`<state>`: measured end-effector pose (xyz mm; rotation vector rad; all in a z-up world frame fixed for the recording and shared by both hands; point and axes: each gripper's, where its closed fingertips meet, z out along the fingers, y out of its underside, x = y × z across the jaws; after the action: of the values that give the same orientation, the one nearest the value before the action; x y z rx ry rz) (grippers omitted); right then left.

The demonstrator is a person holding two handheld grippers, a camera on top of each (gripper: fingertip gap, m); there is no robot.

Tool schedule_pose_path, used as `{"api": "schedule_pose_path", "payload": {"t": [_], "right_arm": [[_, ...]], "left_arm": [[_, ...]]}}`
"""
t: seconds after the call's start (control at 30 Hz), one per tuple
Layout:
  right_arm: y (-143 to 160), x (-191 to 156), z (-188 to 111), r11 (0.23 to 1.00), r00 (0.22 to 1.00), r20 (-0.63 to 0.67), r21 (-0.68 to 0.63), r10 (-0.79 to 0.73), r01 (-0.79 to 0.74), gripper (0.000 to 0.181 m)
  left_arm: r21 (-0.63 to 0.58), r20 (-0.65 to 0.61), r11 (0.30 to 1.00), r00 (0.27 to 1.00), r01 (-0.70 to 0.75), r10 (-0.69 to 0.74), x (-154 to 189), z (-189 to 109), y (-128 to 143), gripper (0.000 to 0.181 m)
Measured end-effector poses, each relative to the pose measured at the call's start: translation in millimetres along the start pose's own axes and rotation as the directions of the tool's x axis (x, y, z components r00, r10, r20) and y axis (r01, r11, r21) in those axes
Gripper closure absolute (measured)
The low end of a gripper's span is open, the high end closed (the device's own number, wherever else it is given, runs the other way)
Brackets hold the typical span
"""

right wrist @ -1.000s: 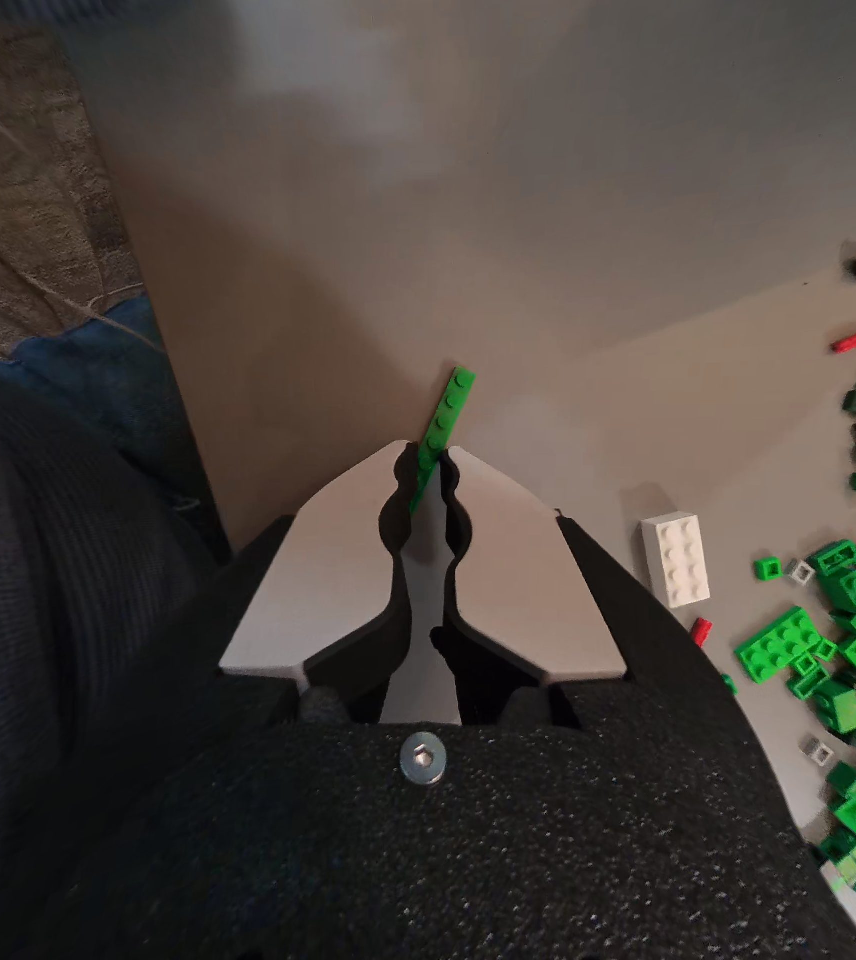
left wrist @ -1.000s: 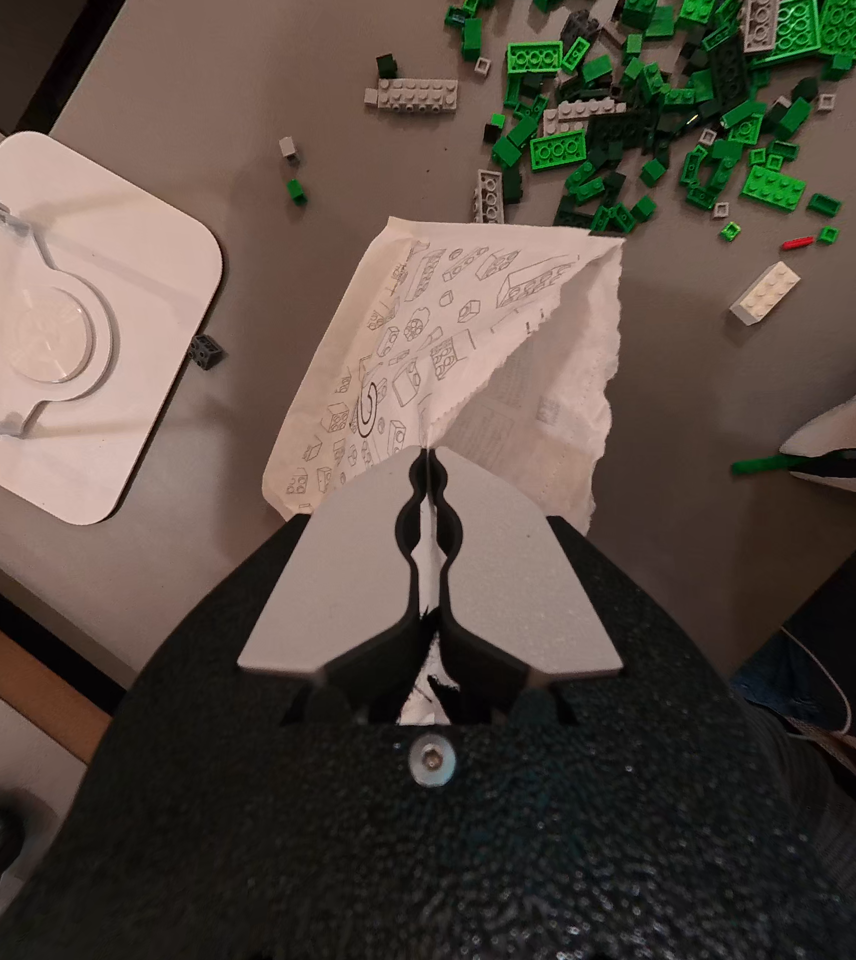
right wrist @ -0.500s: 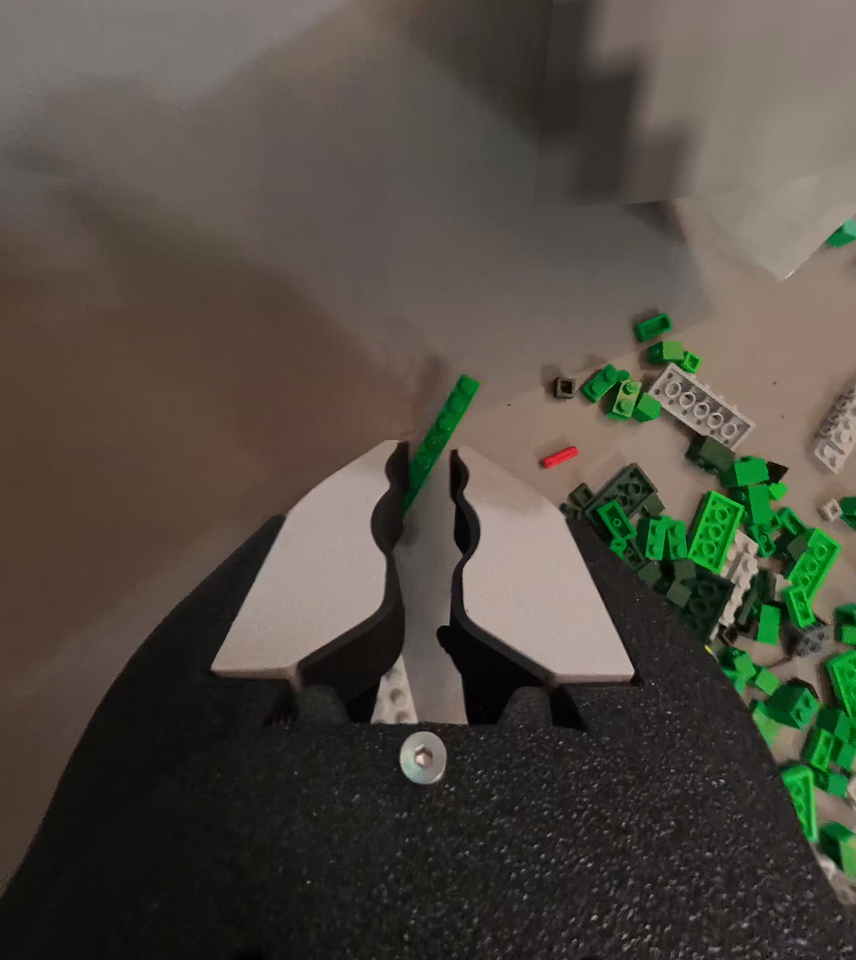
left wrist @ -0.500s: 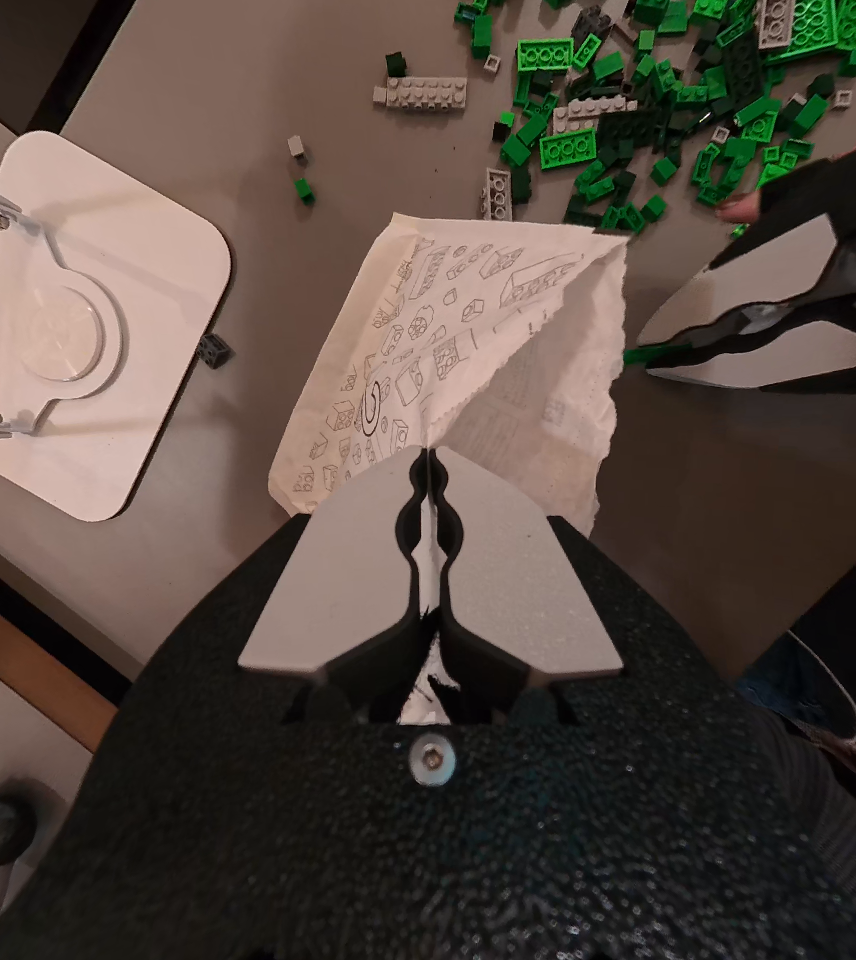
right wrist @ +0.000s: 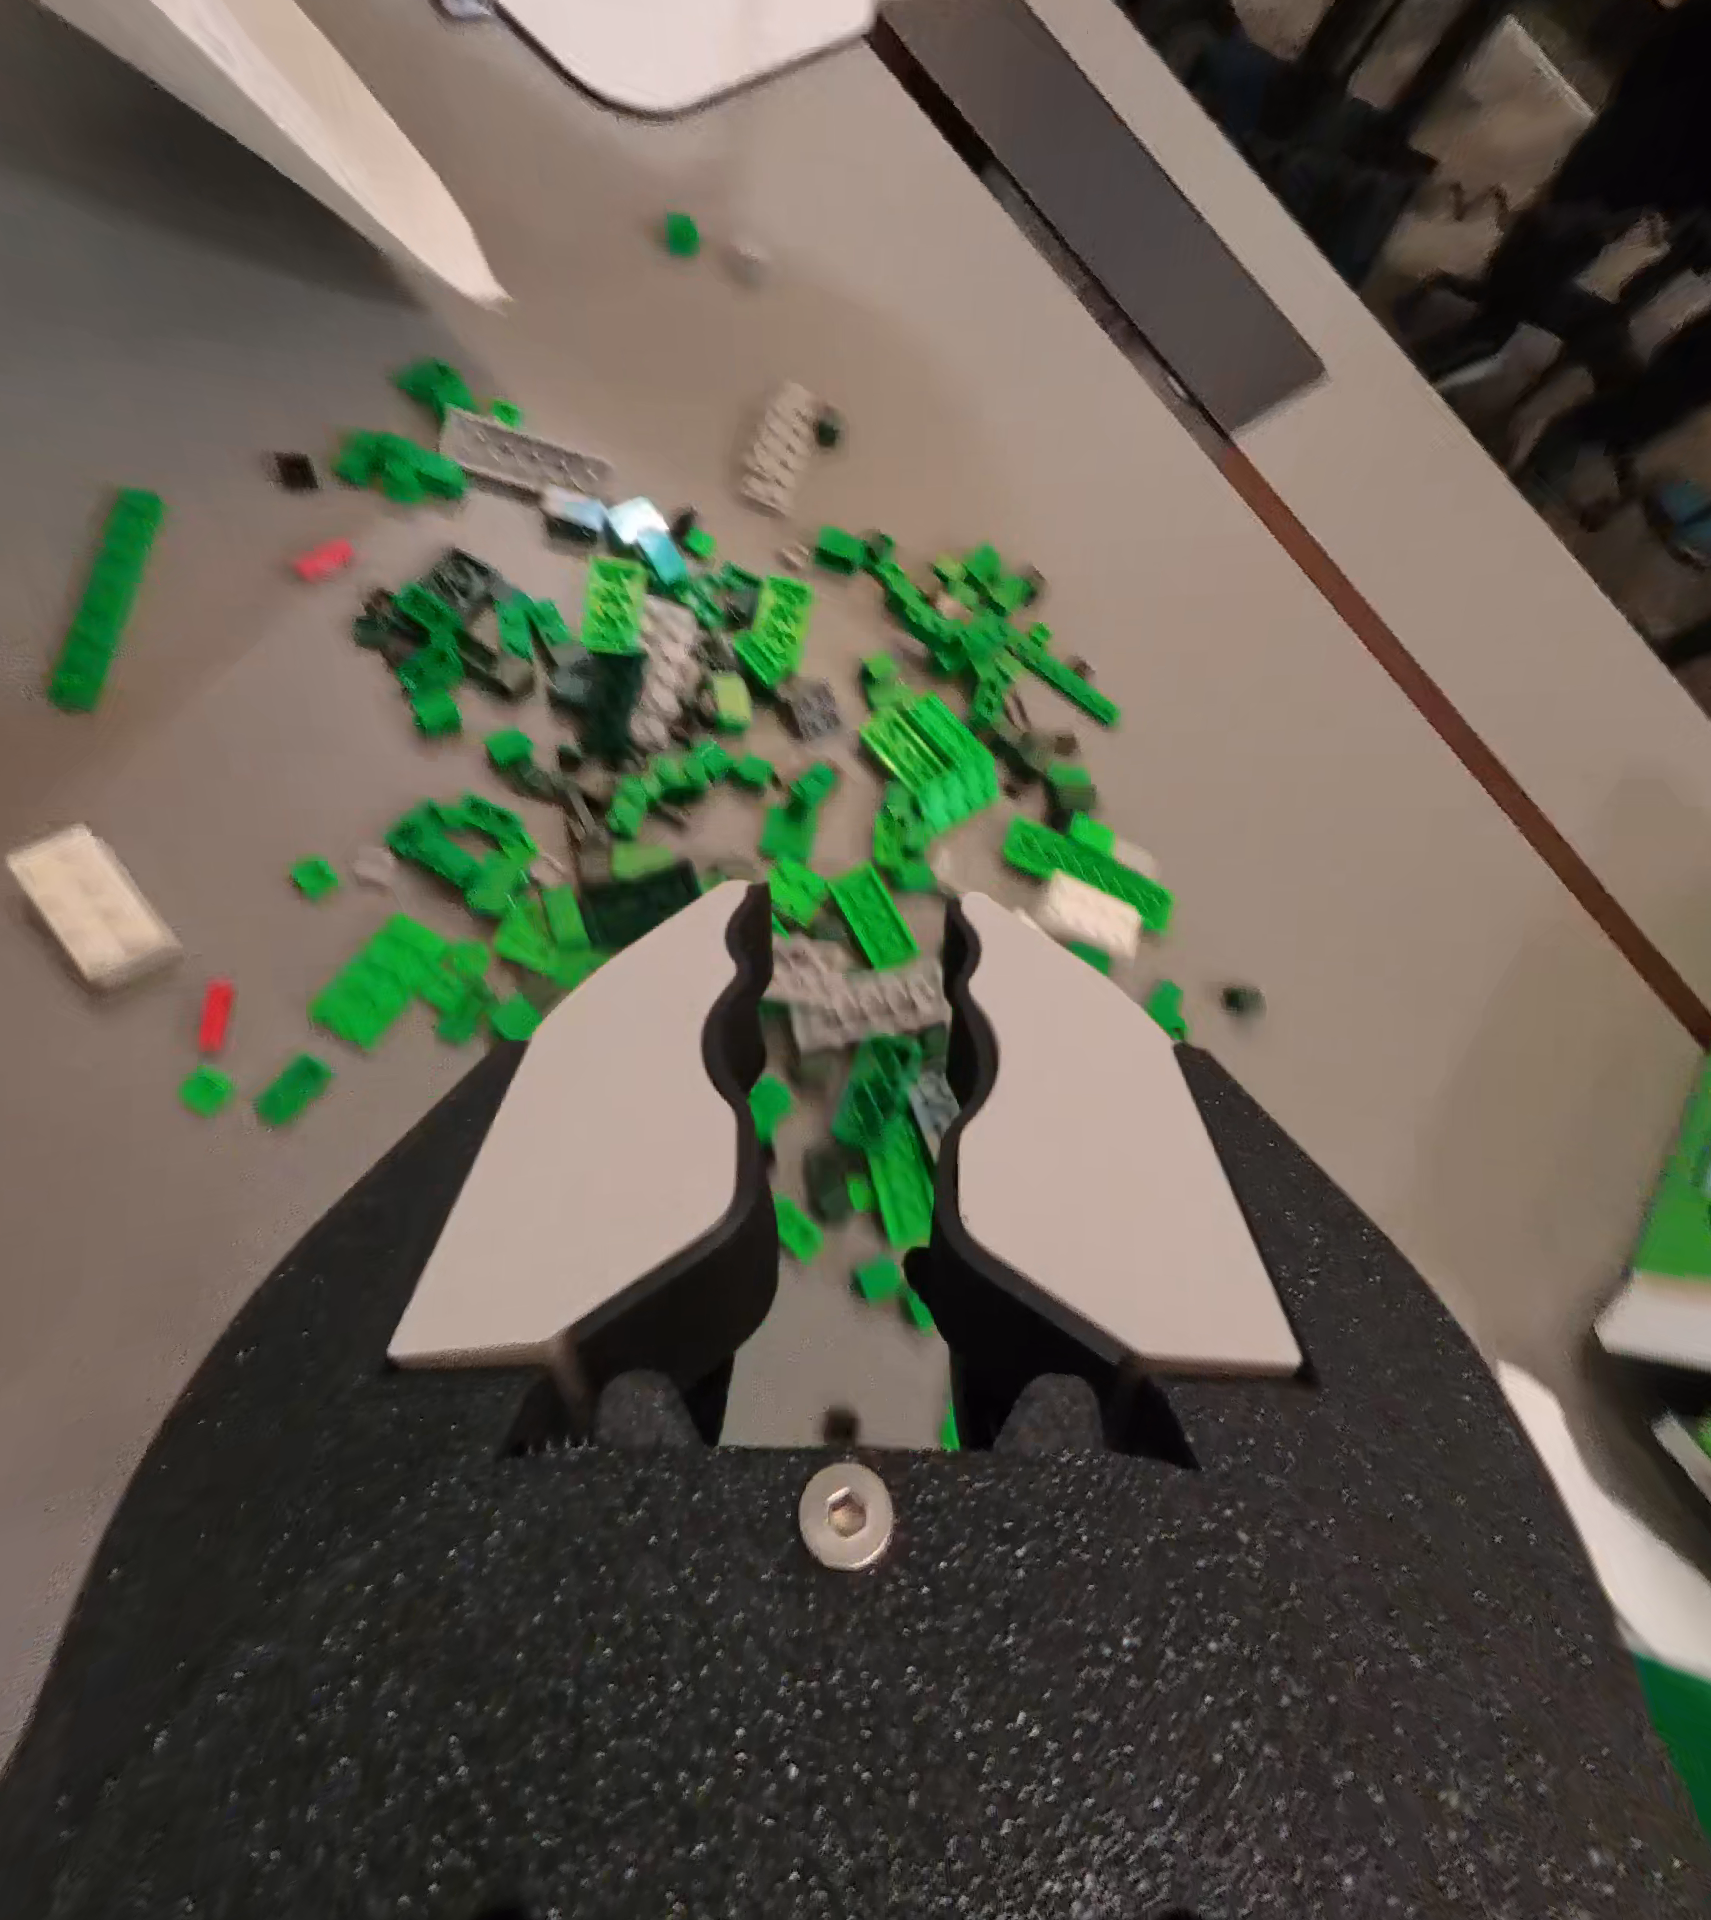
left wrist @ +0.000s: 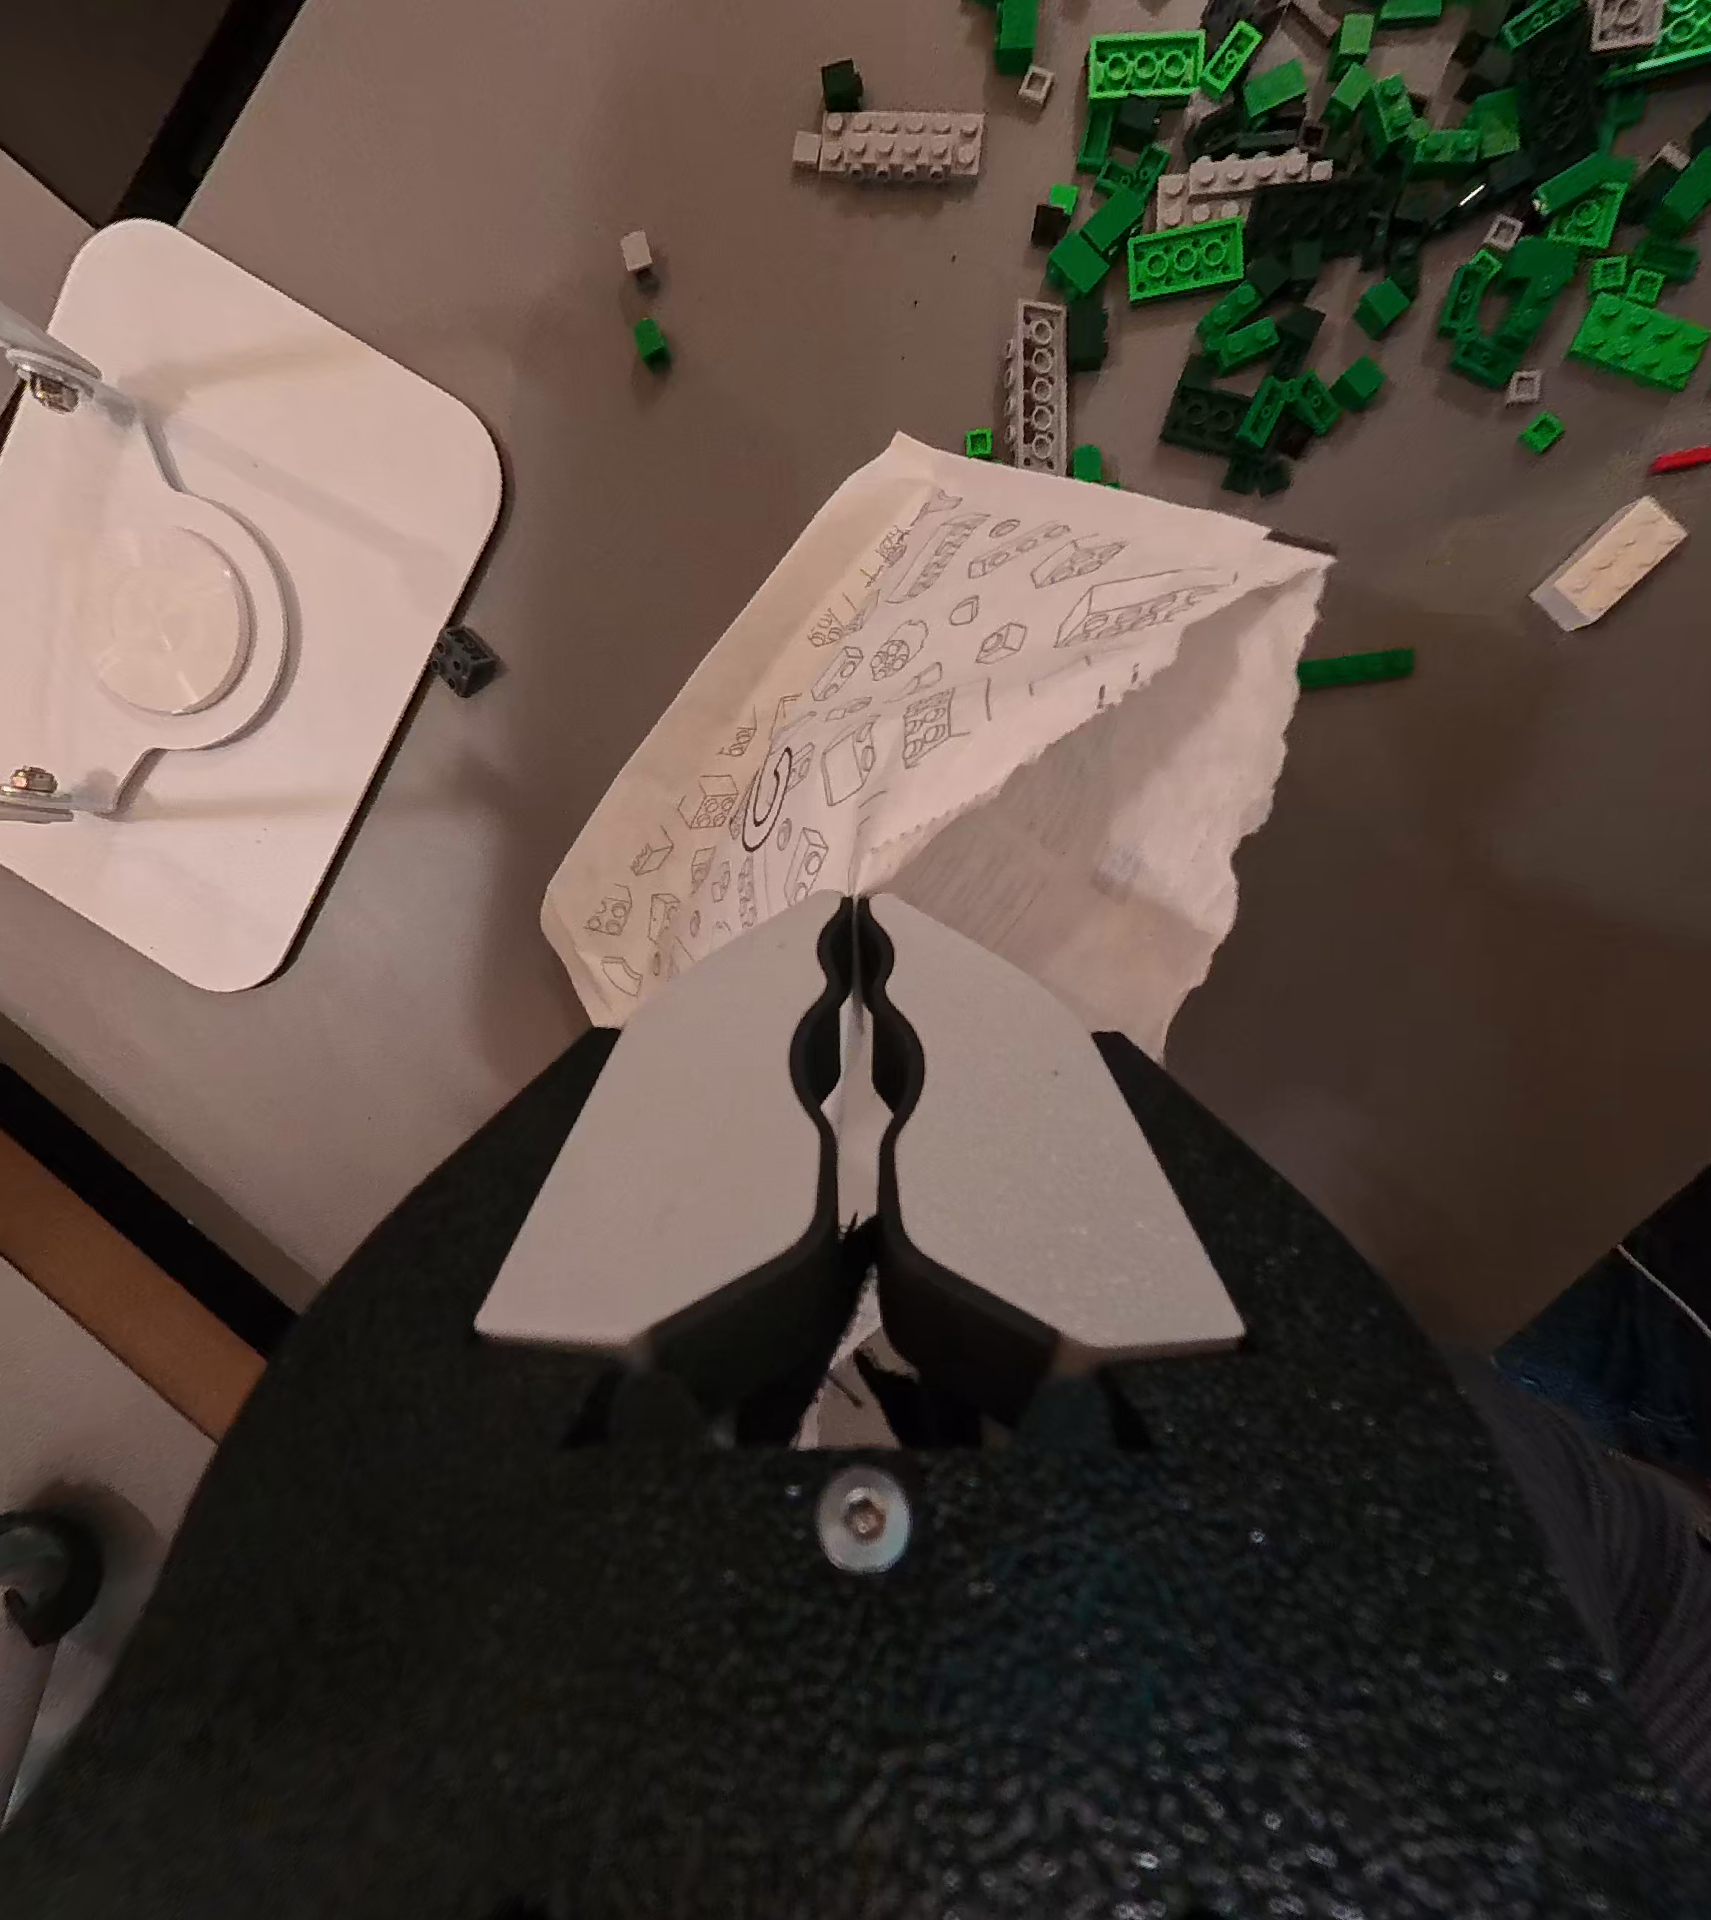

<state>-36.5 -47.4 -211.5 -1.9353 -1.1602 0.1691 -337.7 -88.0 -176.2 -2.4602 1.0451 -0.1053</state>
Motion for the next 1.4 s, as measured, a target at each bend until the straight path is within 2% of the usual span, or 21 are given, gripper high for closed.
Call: {"api": "schedule_pose_path", "payload": {"t": [0.07,0.13,0.23,0.33,0.4,0.47,0.63,0.8,1.0,1.17,1.3,1.4], "right_arm": [[20.1,12.3,-23.3,0.999,0.999,0.016,-0.001,0.045,-0.045,0.156],[36.8,8.1,-37.4,0.995,0.991,0.091,0.007,0.1,-0.101,0.156],[55.4,-10.1,-39.4,0.995,0.98,0.177,0.017,0.089,-0.094,0.155],[61.9,-22.2,-22.7,0.995,0.975,0.202,0.011,0.091,-0.095,0.155],[53.4,-26.5,-5.1,0.99,0.966,0.224,0.019,0.13,-0.138,0.149],[45.3,-26.1,11.9,0.993,0.972,0.209,0.013,0.109,-0.115,0.14],[46.0,-22.4,43.4,0.993,0.98,0.194,-0.117,0.037,-0.014,0.129],[59.8,-23.2,56.5,0.97,0.98,0.194,-0.242,0.042,0.007,0.128],[57.9,-25.4,54.2,0.966,0.978,0.202,-0.259,0.046,0.008,0.131],[14.7,-27.0,38.5,0.987,0.983,0.184,-0.153,-0.027,0.056,0.131],[-49.8,-41.6,22.3,0.983,0.965,0.193,-0.007,-0.177,0.182,0.131],[-101.3,-60.7,12.1,0.947,0.926,0.202,0.113,-0.317,0.3,0.131]], "left_arm": [[-0.001,-0.002,1.0,1.0,-0.003,0.003,0.4,1.0,-1.4,0.181],[-0.007,-0.007,1.0,1.0,-0.012,0.012,1.8,3.1,-3.4,0.181],[-0.025,-0.007,0.999,1.0,-0.026,0.026,3.5,6.7,-5.4,0.181],[-0.034,-0.005,0.999,0.999,-0.036,0.036,5.1,8.3,-6.9,0.181],[-0.037,0.0,0.998,0.999,-0.043,0.043,5.7,8.4,-7.6,0.181],[-0.041,-0.002,0.998,0.999,-0.047,0.047,6.9,8.8,-7.7,0.181],[-0.041,-0.012,0.998,0.998,-0.057,0.057,9.2,9.4,-8.1,0.181],[-0.039,-0.016,0.998,0.998,-0.055,0.054,9.3,9.1,-7.8,0.181],[-0.04,-0.025,0.997,0.998,-0.063,0.062,10.8,10.4,-8.8,0.181],[-0.038,-0.033,0.997,0.998,-0.061,0.06,11.5,10.5,-8.7,0.181],[-0.035,-0.041,0.998,0.998,-0.051,0.049,11.4,9.9,-6.9,0.181],[-0.033,-0.052,0.999,0.998,-0.035,0.033,10.7,9.1,-4.3,0.181]]}}
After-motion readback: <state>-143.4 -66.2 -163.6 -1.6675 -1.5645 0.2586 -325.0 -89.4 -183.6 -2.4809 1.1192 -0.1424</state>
